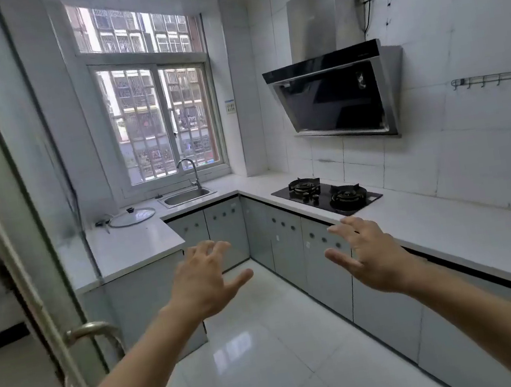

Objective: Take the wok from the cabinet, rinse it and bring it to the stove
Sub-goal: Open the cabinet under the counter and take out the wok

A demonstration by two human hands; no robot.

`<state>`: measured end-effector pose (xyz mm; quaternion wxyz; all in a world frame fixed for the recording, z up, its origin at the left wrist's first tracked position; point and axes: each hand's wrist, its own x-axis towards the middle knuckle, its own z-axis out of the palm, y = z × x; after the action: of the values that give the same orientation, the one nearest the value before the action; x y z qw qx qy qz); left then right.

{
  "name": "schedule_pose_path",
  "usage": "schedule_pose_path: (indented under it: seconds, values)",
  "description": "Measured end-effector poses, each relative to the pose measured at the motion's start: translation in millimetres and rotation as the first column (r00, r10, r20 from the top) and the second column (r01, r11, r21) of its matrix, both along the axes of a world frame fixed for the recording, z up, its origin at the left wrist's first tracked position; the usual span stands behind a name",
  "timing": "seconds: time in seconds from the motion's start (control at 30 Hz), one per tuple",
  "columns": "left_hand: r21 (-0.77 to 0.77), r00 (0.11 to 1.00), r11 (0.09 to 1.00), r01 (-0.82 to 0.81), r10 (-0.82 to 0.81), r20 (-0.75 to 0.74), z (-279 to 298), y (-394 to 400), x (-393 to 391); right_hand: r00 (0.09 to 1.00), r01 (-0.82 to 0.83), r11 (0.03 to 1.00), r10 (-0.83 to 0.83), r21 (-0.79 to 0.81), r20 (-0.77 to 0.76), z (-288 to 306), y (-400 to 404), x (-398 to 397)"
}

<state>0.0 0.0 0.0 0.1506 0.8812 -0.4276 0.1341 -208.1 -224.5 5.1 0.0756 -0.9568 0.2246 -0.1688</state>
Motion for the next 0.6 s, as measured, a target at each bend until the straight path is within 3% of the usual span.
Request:
schedule_pose_path:
  seconds: [0.13,0.33,0.6]
  values:
    - [-0.001,0.998,0.998,-0.063,0.063,0.008,9,-55,18,0.998,-0.005,0.999,0.002,0.040,0.066,4,-59,21]
    - [0.029,0.992,0.992,-0.121,0.120,0.027,17,-137,38,1.000,-0.027,1.000,0.027,-0.002,0.007,4,-142,47]
    - [0.041,0.994,0.995,-0.089,0.091,-0.052,-2,-217,82,1.000,-0.019,1.000,0.019,0.021,0.003,-9,-226,81]
